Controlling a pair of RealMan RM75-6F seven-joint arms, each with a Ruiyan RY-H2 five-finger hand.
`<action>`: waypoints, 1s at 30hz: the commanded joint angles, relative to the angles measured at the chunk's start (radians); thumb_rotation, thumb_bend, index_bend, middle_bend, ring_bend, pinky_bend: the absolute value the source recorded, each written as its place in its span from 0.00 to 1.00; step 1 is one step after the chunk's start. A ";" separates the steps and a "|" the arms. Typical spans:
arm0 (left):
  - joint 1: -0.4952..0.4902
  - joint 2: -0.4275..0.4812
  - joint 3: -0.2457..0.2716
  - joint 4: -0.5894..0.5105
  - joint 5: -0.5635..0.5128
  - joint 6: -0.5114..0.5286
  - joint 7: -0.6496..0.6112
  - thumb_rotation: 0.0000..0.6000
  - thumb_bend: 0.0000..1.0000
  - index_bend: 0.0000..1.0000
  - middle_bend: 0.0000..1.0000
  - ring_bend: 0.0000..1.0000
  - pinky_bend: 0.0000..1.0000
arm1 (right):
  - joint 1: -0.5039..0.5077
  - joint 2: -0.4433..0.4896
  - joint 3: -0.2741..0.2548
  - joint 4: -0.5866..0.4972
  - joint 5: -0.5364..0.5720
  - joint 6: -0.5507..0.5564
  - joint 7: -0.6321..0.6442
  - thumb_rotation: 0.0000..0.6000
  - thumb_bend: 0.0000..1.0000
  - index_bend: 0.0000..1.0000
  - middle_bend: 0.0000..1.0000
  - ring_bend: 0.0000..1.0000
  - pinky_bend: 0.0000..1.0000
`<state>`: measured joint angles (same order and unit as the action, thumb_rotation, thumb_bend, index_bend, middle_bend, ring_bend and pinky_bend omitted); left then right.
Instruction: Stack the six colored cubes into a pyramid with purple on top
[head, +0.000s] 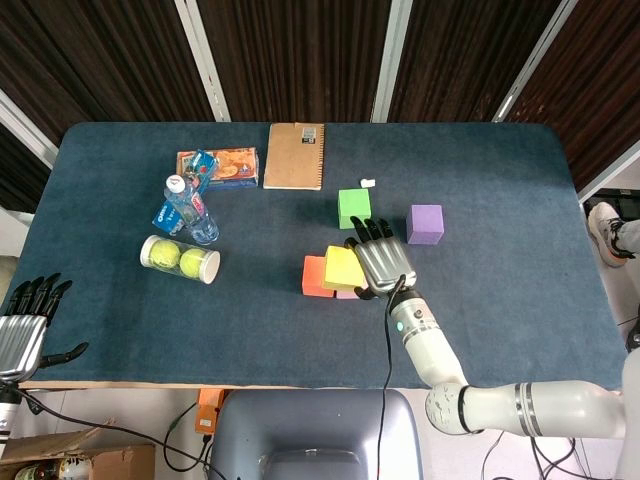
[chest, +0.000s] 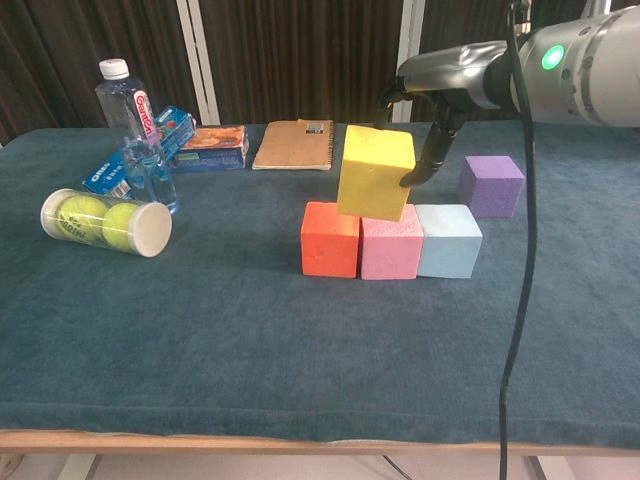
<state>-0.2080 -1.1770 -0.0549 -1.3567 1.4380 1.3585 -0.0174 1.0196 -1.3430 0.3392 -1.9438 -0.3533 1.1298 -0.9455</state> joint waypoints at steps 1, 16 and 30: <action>-0.003 -0.004 0.000 0.006 -0.002 -0.008 -0.001 0.80 0.14 0.14 0.05 0.00 0.09 | 0.025 0.016 -0.014 0.045 0.019 -0.059 0.026 1.00 0.32 0.54 0.00 0.00 0.00; 0.001 -0.013 -0.002 0.027 -0.010 -0.014 -0.013 0.80 0.14 0.14 0.05 0.00 0.09 | 0.070 -0.009 -0.081 0.166 0.000 -0.162 0.133 1.00 0.32 0.52 0.00 0.00 0.00; -0.001 -0.015 -0.004 0.031 -0.012 -0.024 -0.012 0.81 0.14 0.14 0.05 0.00 0.09 | 0.111 -0.021 -0.120 0.197 -0.006 -0.154 0.160 1.00 0.32 0.50 0.00 0.00 0.00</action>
<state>-0.2092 -1.1921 -0.0586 -1.3256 1.4257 1.3349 -0.0294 1.1289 -1.3625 0.2208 -1.7477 -0.3583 0.9751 -0.7870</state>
